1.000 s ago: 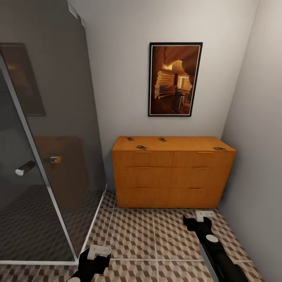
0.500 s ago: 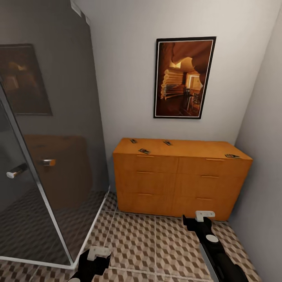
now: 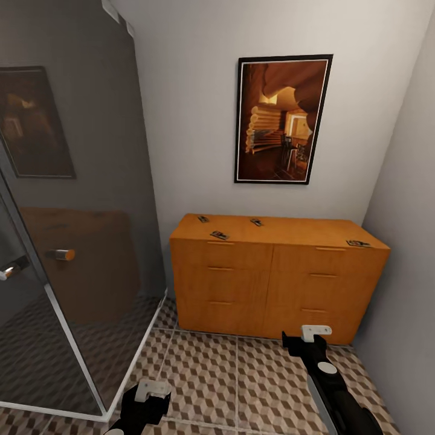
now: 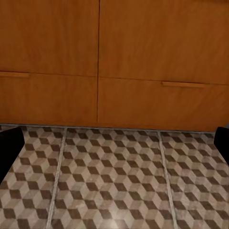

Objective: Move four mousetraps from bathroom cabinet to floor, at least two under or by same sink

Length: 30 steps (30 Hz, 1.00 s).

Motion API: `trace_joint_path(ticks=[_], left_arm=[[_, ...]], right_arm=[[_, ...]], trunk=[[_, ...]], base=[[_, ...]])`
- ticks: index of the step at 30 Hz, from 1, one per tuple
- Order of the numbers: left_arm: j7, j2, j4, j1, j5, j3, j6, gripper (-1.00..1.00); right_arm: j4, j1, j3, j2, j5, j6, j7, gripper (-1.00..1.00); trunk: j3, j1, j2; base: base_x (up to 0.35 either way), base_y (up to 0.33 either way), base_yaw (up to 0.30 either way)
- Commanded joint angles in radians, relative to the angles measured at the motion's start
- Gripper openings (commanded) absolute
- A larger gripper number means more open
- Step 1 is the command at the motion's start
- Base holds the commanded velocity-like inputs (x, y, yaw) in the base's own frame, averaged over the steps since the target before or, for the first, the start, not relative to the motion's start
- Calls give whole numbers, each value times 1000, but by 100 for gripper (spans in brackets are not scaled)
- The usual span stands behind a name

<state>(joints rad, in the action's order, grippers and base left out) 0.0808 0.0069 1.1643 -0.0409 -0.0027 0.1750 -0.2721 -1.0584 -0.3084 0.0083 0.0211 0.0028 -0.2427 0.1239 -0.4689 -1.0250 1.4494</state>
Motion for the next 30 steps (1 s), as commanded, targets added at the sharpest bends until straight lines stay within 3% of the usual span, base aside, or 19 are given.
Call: trace_joint_path(ticks=[1,17,30], left_arm=[[7,1,2,-1,0,3,-6,100],[7,1,-1,-1,1,3,-6,100],[6,1,-2,-1,1,3,-6,100]], right_arm=[[-2,-1,1,0,0,-6,3,100],[-2,0,2,0,0,-7,3,100],[-2,0,2,0,0,-7,3,100]], trunk=[[-1,0,1],[-1,0,1],[-1,0,1]], base=[[7,-6,0],[6,-5,0],[119,-110,0]])
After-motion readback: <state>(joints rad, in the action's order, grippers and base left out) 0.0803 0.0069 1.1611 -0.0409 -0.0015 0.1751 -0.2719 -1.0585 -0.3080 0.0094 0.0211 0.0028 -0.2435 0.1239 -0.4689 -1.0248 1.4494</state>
